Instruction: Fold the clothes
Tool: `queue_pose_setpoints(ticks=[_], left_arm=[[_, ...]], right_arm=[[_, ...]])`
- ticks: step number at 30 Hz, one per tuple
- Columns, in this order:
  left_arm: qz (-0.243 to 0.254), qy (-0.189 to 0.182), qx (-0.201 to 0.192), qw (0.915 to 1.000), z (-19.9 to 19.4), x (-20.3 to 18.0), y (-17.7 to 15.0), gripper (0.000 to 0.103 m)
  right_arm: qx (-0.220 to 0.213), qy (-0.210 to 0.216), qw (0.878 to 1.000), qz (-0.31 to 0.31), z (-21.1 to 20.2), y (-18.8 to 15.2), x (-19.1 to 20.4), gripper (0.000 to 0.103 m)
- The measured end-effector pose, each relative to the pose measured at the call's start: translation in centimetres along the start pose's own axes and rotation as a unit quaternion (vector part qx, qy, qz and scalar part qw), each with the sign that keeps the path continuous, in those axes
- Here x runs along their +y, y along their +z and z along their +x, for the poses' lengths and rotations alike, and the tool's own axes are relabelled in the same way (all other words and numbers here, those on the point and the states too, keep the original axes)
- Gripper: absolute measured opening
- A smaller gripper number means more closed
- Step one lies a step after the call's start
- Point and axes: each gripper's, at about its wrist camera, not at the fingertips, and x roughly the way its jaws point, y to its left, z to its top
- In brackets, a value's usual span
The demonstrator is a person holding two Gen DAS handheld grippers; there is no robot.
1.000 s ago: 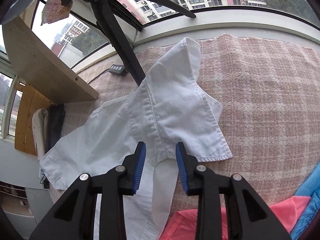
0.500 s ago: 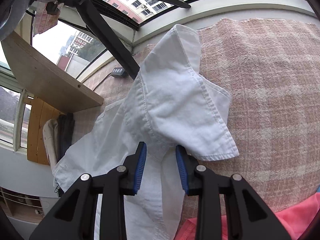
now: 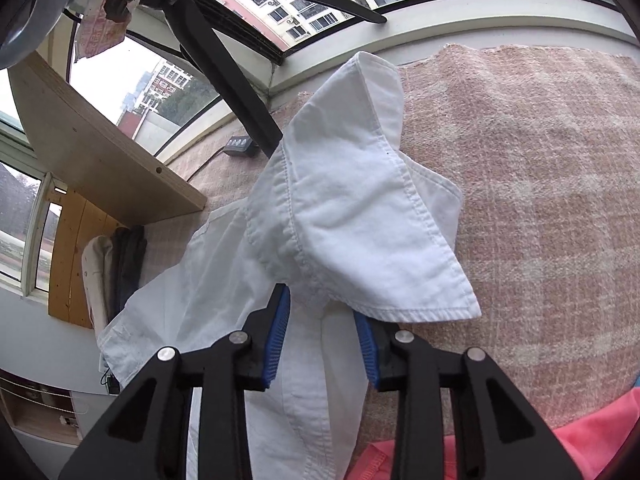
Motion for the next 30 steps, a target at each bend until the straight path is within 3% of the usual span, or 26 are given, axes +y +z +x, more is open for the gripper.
queue_pose_setpoints(ticks=[2,3,4,5,12,14,16,19,21,25,30], left_arm=[[0.001,-0.001,0.0,1.0,0.0,0.0,0.1,0.023],[0.001,0.0,0.0,1.0,0.0,-0.1,0.1,0.024],[0.001,0.001,0.001,1.0,0.0,-0.1,0.1,0.024],[0.002,0.002,0.0,1.0,0.0,-0.2,0.1,0.024],[0.003,0.0,-0.001,1.0,0.0,-0.3,0.3,0.024],[0.005,0.0,-0.001,1.0,0.0,-0.3,0.4,0.024],[0.005,-0.003,-0.001,1.0,0.0,-0.3,0.5,0.026],[-0.002,-0.006,0.001,1.0,-0.7,0.1,0.3,0.026],[-0.009,-0.007,0.002,0.9999,-1.5,0.6,0.1,0.024],[-0.05,0.01,-0.037,0.998,-6.1,3.8,-2.2,0.024],[-0.079,0.053,-0.064,0.9933,-10.7,9.9,-6.6,0.026]], right_arm=[[-0.008,0.008,1.0,0.003,0.4,0.1,0.0,0.032],[-0.014,0.006,1.0,0.005,0.3,0.1,0.0,0.023],[-0.022,0.007,1.0,0.007,0.0,0.1,0.0,0.007],[-0.028,0.008,1.0,0.007,-0.4,0.1,0.0,0.003],[-0.082,-0.067,0.992,-0.074,-4.4,1.0,3.1,0.002],[-0.062,-0.106,0.988,-0.095,-3.1,1.4,3.7,0.003],[-0.015,-0.144,0.984,-0.107,-0.6,1.4,3.5,0.004],[0.005,-0.166,0.98,-0.111,0.6,0.9,3.6,0.005],[0.004,-0.156,0.982,-0.103,-0.4,0.7,3.9,0.006],[-0.012,-0.119,0.987,-0.108,-4.9,-0.2,5.3,0.009],[-0.002,-0.021,0.991,-0.133,-10.6,-5.3,9.1,0.01]])
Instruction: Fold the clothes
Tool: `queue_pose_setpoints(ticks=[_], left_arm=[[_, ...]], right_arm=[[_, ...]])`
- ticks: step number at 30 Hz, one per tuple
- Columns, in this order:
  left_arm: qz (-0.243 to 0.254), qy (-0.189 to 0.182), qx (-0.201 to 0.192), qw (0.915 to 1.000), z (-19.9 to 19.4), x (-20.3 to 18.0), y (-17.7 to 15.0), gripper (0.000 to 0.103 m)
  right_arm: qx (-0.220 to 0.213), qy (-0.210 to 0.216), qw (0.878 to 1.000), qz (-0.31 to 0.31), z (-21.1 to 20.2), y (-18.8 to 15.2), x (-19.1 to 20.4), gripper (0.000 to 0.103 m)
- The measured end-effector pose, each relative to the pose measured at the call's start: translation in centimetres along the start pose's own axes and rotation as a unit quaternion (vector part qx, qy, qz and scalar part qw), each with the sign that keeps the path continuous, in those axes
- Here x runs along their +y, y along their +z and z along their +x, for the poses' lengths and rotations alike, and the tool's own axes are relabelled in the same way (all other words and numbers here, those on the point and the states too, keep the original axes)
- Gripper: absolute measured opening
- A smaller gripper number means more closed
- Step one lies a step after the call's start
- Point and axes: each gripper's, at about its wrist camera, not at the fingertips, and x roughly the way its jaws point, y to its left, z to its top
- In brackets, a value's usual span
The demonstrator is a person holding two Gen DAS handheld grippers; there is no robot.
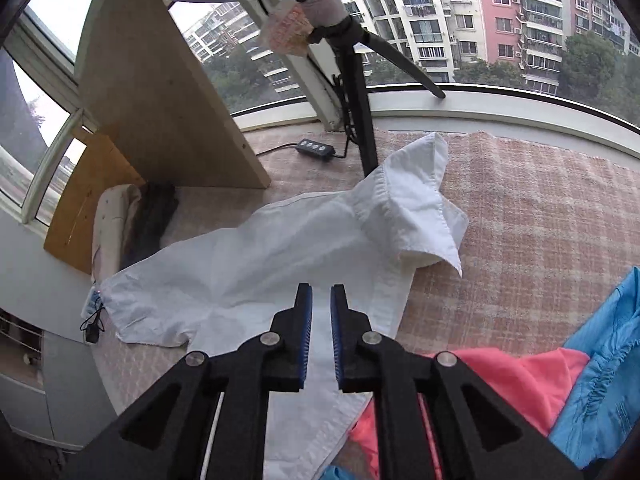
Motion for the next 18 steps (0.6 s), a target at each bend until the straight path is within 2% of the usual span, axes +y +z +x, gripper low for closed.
queue_pose_setpoints(ticks=[2,4,8,11,14,18], left_arm=[[0.005,0.009,0.005,0.9999,0.3,1.9,-0.6,0.027],[0.036,0.011,0.013,0.9992,1.1,2.5,-1.2,0.028],[0.093,-0.012,0.026,0.9952,3.3,2.9,-1.5,0.028],[0.117,-0.04,0.009,0.9923,4.1,3.6,-1.1,0.028],[0.138,-0.065,0.001,0.9883,4.9,4.6,-0.4,0.028],[0.168,-0.119,0.002,0.9786,5.8,5.0,0.4,0.028]], right_arm=[[0.011,0.025,0.999,-0.034,-1.6,-3.5,3.3,0.01],[0.032,0.037,0.997,-0.067,-2.1,-7.5,6.5,0.01],[0.071,0.056,0.992,-0.093,-2.9,-17.0,11.0,0.01],[0.099,0.013,0.992,-0.083,-1.5,-23.9,12.4,0.01],[0.116,-0.029,0.992,-0.039,0.2,-28.8,12.2,0.01],[0.122,-0.084,0.989,0.026,1.4,-32.5,11.1,0.01]])
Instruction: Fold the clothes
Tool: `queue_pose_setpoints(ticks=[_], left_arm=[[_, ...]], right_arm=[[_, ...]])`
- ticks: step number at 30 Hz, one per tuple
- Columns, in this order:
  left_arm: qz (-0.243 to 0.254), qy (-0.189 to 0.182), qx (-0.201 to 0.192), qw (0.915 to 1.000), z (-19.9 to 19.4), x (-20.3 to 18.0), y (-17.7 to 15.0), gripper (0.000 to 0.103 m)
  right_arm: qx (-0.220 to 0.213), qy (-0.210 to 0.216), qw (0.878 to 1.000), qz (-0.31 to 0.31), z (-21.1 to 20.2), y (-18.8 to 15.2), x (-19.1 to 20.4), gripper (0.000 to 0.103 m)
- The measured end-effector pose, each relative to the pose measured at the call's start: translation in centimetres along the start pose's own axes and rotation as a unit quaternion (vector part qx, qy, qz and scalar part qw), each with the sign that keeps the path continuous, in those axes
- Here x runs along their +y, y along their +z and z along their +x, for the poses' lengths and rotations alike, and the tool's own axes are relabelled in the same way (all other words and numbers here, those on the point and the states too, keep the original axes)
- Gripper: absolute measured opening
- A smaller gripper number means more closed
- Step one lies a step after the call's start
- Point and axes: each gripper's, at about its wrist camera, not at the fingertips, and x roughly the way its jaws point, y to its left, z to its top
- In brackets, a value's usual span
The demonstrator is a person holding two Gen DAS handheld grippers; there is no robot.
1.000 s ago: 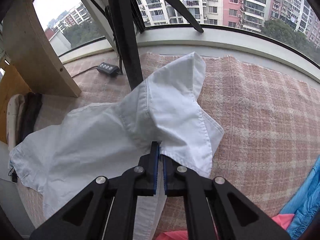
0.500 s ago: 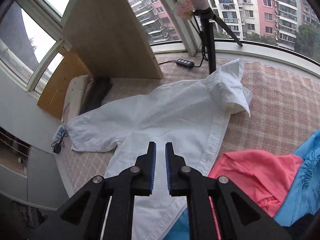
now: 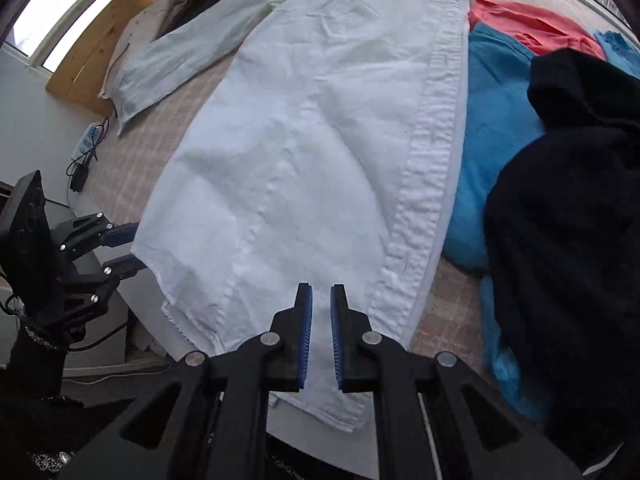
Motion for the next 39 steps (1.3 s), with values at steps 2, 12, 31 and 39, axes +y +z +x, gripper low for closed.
queue_pose_setpoints(ticks=[2,12,31,39], left_arm=[[0.026,-0.018,0.001,0.9995,0.4,-0.1,0.4,0.028],[0.087,-0.068,0.002,0.9939,-0.2,0.6,4.7,0.028],[-0.015,-0.044,-0.007,0.9989,-0.5,-0.2,1.9,0.036],[-0.105,-0.036,0.002,0.9938,0.9,-0.2,2.0,0.034]], right_arm=[[-0.008,-0.018,1.0,0.021,0.3,-0.8,-0.4,0.007],[-0.096,-0.031,0.99,-0.097,-3.7,-2.4,9.6,0.042],[-0.088,0.004,0.996,-0.031,-1.0,0.3,8.3,0.003],[-0.088,0.027,0.995,-0.035,-1.0,0.6,7.6,0.003]])
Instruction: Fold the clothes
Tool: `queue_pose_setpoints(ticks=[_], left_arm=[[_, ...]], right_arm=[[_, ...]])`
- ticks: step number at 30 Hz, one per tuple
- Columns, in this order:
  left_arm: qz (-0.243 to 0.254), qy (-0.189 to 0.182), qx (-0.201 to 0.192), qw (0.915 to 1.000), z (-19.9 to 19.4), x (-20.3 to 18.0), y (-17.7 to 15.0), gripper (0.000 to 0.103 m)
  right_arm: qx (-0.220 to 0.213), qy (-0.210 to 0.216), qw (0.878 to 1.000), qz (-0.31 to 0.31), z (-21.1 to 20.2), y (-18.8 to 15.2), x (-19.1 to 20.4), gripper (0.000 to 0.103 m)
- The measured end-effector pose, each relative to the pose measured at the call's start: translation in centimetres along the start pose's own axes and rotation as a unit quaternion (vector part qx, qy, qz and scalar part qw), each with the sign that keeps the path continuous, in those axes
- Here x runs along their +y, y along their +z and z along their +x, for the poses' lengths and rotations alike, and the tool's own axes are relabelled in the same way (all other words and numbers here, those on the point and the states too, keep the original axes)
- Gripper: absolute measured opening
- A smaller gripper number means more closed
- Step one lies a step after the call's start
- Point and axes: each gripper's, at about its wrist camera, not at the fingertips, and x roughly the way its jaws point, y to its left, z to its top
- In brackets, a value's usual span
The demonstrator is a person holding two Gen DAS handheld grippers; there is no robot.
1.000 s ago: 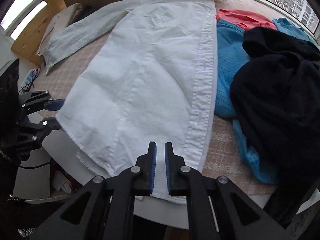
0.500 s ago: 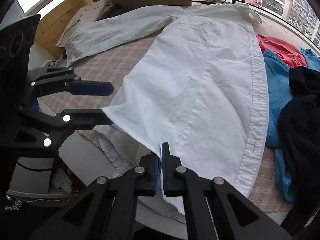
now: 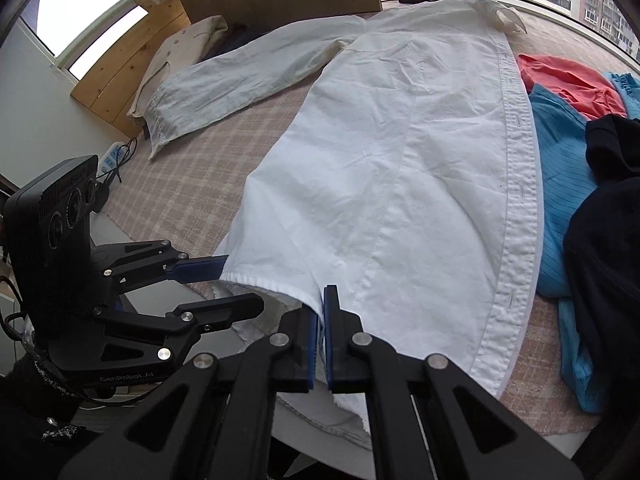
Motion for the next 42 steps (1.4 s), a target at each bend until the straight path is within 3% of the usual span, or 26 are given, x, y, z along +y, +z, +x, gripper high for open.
queue_pose_setpoints(ticks=[3,5,10,15,19,22,24,28,32,35,37,40,42], left_arm=[[-0.023,-0.01,-0.007,0.9997,-0.5,0.3,0.2,0.029],[-0.019,0.001,-0.007,0.9998,-0.7,0.0,0.4,0.011],[-0.004,0.023,-0.009,0.9997,-1.5,-0.6,0.2,0.008],[0.034,0.104,-0.022,0.9938,-3.4,-1.0,-0.5,0.007],[0.079,0.162,0.022,0.9834,-3.0,-0.6,-2.1,0.006],[0.07,0.146,0.036,0.9861,-3.4,0.5,-2.5,0.006],[0.059,0.125,0.014,0.9903,-4.6,0.9,-2.2,0.008],[0.044,0.068,-0.014,0.9966,-6.1,1.1,-1.2,0.034],[0.02,0.054,0.008,0.9983,-4.2,2.2,-0.1,0.036],[0.009,0.042,0.041,0.9982,-1.8,3.2,0.0,0.031],[0.005,0.047,0.066,0.9967,-0.7,3.6,0.1,0.0],[0.004,0.024,0.066,0.9975,-1.3,3.4,0.4,0.0],[0.018,0.016,0.059,0.998,-2.2,2.8,0.9,0.0]], right_arm=[[0.0,0.006,1.0,-0.002,0.0,-0.1,-0.2,0.003],[0.003,0.011,1.0,-0.004,0.1,-0.2,-0.3,0.003],[0.012,0.014,1.0,-0.026,0.4,-0.8,0.0,0.004],[0.037,0.016,0.998,-0.048,0.9,-1.7,0.1,0.007],[0.067,0.011,0.996,-0.062,1.8,-2.6,0.2,0.013],[0.075,0.012,0.994,-0.075,1.4,-3.1,0.7,0.016],[0.069,0.025,0.995,-0.074,0.2,-3.3,0.7,0.017],[0.023,0.034,0.998,-0.049,-2.9,-3.1,-0.5,0.026],[0.0,0.005,1.0,0.001,-2.8,-2.7,-2.9,0.026],[0.018,-0.031,0.999,-0.002,-0.7,-2.9,-3.6,0.026],[0.03,-0.055,0.998,-0.016,0.2,-3.3,-3.7,0.025],[0.035,-0.087,0.995,-0.036,0.0,-3.6,-3.3,0.025],[0.015,-0.08,0.996,-0.038,-0.9,-3.5,-2.7,0.025]])
